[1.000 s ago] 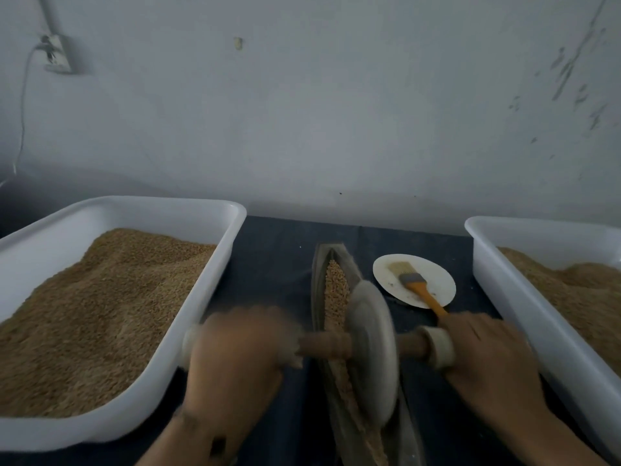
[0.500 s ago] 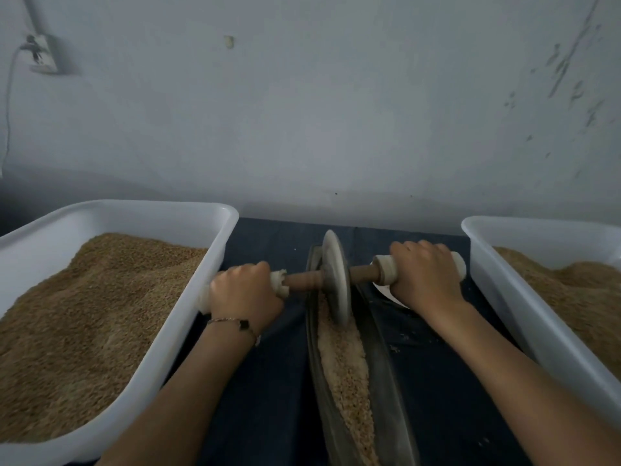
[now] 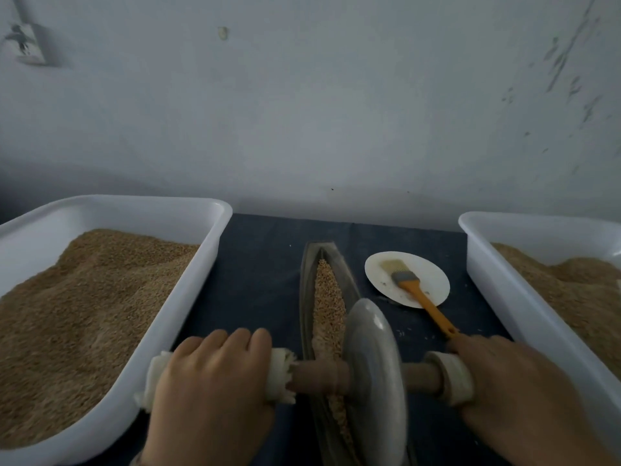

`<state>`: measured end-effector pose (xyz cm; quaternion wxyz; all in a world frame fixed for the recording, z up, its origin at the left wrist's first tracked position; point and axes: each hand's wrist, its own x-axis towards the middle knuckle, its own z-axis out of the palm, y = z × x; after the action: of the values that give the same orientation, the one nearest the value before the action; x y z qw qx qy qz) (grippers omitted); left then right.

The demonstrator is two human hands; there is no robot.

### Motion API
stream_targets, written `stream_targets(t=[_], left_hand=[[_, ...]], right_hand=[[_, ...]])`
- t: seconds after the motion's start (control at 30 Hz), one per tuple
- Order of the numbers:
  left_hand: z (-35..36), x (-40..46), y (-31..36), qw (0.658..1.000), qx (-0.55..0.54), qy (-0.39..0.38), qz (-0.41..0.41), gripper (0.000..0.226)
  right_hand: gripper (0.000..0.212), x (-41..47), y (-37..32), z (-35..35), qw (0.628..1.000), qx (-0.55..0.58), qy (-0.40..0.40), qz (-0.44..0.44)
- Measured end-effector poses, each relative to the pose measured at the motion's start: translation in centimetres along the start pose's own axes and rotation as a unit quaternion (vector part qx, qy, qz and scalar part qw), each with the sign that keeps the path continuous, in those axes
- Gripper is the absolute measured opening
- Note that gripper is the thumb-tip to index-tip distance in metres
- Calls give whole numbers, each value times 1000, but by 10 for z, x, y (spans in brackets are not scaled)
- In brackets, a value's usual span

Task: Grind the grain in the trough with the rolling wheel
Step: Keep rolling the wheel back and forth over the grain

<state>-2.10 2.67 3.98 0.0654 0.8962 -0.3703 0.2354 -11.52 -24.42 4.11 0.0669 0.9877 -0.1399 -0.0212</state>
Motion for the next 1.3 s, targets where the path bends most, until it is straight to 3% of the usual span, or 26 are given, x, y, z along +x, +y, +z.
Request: stream_targets(t=[0.07,0.17,0.3,0.47,0.57,0.7,0.8,0.9,0.97,1.07,1.3], left_hand=[[2,10,-6,998,-16,-52,-23,41],[19,45,-21,983,27,-140,-117,16],[49,90,-43,966,-18,-185,-179,20],[50,124,-61,893,-134,-355,-244,16],[49,114,-50,921,-97,-291,-239,14],[34,56,-20,977,15,-134,-167,18],[10,17,-5,989,-14,-100,-104,39],[-3,10,2,981,-16,-166,-97,40],[-4,15,7,982,-3,-165,-94,39],[6,30,2,969,16,-223,-106,22],[37,116,-32,961,-10,-235,-144,23]], right_hand=[[18,8,-1,-8,999,30,-11,3],[20,47,-1,-15,998,51,-20,-5],[22,122,-3,-37,993,46,-106,-11],[21,165,-6,-55,972,111,-206,-19],[18,156,-9,-52,984,92,-154,-13],[12,94,-11,-22,997,34,67,-37],[29,43,-5,-19,991,-1,101,-89],[55,9,-10,-32,969,42,149,-190],[54,5,-19,-40,979,-3,99,-176],[17,31,-16,-32,994,11,-23,-105],[9,140,-9,-24,992,69,-71,-74]])
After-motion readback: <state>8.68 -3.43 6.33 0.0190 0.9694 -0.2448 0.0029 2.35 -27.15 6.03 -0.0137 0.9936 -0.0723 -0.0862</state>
